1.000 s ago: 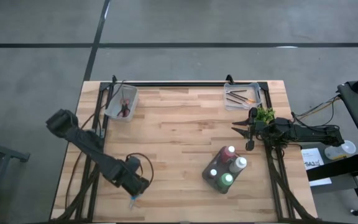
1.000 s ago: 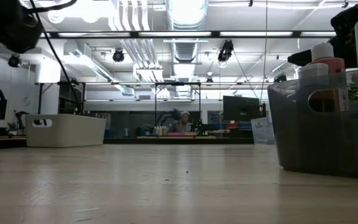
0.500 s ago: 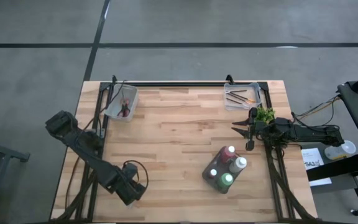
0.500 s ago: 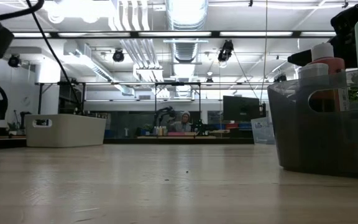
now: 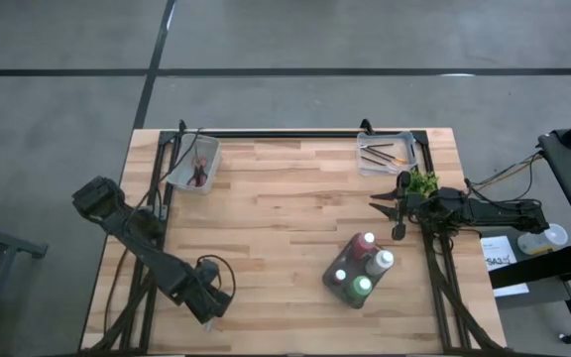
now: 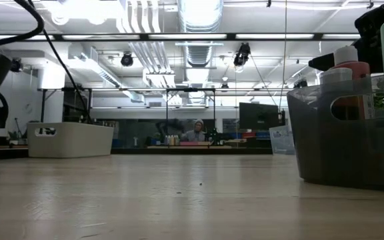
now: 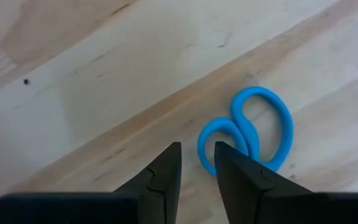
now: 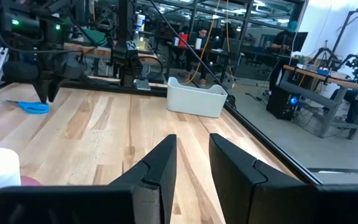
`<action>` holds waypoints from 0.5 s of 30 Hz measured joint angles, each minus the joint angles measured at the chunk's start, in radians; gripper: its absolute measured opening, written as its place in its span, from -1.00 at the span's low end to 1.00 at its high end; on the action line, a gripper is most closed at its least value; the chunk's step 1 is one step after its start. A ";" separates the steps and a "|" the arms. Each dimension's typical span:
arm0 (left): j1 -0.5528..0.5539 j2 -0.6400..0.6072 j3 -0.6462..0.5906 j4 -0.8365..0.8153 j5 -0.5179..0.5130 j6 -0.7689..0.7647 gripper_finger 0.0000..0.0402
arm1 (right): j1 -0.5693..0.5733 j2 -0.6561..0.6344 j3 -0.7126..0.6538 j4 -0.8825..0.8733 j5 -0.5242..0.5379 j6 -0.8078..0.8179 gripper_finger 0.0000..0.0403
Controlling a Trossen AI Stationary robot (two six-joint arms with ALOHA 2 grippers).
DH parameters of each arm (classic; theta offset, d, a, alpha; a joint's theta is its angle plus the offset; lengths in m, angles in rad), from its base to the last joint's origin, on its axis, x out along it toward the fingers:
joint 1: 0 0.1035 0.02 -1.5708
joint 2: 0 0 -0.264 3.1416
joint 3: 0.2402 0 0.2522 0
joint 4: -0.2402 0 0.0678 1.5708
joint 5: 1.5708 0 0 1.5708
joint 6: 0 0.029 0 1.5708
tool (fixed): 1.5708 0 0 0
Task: Pick & Place Paint Supplies
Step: Put the blue scissors into the white bin
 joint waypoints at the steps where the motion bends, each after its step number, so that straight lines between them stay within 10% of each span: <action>1: 0.000 0.000 -0.004 0.002 0.002 0.000 -0.47 | 0.000 0.000 0.000 0.000 0.000 0.000 -0.55; 15: -0.002 -0.004 -0.059 0.088 0.024 0.000 -0.47 | 0.000 0.000 0.000 0.000 0.000 0.000 -0.55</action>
